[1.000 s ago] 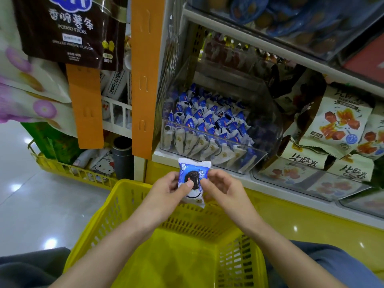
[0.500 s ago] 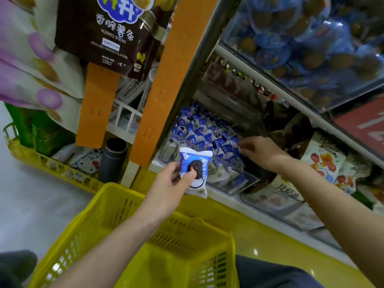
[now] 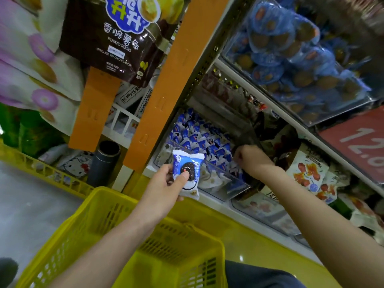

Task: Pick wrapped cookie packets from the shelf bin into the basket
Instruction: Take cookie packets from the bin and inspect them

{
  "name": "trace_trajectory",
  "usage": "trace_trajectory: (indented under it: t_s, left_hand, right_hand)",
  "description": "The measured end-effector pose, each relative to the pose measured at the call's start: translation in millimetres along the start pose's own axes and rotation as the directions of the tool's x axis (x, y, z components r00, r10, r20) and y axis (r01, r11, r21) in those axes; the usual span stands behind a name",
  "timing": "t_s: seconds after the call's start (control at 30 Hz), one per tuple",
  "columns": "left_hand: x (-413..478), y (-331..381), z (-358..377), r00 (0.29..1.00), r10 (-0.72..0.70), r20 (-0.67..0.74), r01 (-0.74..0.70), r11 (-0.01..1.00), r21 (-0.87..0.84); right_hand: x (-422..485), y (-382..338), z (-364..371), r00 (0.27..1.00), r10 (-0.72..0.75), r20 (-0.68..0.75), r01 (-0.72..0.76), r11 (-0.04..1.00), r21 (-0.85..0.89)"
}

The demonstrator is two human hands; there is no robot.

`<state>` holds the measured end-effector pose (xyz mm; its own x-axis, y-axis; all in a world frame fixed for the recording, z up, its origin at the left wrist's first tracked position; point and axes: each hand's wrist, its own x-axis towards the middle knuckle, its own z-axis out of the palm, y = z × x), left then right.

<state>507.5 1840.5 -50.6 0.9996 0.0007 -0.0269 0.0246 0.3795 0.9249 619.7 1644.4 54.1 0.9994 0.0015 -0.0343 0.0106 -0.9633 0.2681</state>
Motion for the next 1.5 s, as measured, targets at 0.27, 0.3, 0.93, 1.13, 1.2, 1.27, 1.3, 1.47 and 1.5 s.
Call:
trace_trajectory:
  t_s: [0.27, 0.3, 0.93, 1.13, 1.2, 1.27, 1.3, 1.47, 1.5]
  left_hand:
    - [2.0, -12.6, -1.1, 0.983, -0.155, -0.094, 0.158, 0.987, 0.03]
    - [1.9, -12.4, -1.8, 0.977, -0.194, -0.084, 0.197, 0.98, 0.019]
    - [-19.7, -4.6, 5.4, 0.934, -0.159, 0.32, 0.159, 0.987, 0.027]
    - [-21.0, -8.0, 7.7, 0.93, -0.121, 0.346, 0.124, 0.992, 0.014]
    - [-18.4, -8.4, 6.3, 0.959, -0.104, 0.265, 0.106, 0.994, 0.008]
    - [-13.8, -8.0, 1.7, 0.984, -0.072, 0.162, 0.068, 0.997, 0.032]
    - [-11.4, -7.8, -0.8, 0.99, -0.059, 0.127, 0.054, 0.998, 0.042]
    - [-6.0, -9.5, -3.5, 0.994, -0.052, 0.096, 0.046, 0.997, 0.062]
    - [-5.8, -10.6, -2.9, 0.994, -0.05, 0.096, 0.043, 0.997, 0.068]
  right_hand:
    - [-45.0, -2.4, -29.0, 0.845, 0.05, -0.532, 0.27, 0.82, 0.505]
    - [-52.7, -5.2, -30.1, 0.85, 0.042, -0.525, 0.317, 0.755, 0.574]
    - [-116.1, -45.1, 37.1, 0.983, -0.16, 0.094, -0.066, 0.176, 0.982]
    - [-114.6, -42.7, 37.8, 0.983, -0.177, 0.051, -0.015, 0.198, 0.98]
    - [-106.0, -34.9, 33.7, 0.994, -0.107, 0.021, 0.002, 0.21, 0.978]
    - [-90.1, -19.2, 23.6, 0.998, 0.044, -0.051, 0.038, 0.247, 0.968]
    - [-80.3, -9.9, 16.9, 0.985, 0.129, -0.114, 0.073, 0.29, 0.954]
    - [-39.4, 16.1, 2.6, 0.907, 0.249, -0.339, 0.079, 0.692, 0.718]
    - [-34.0, 16.9, 3.8, 0.919, 0.231, -0.32, 0.041, 0.75, 0.66]
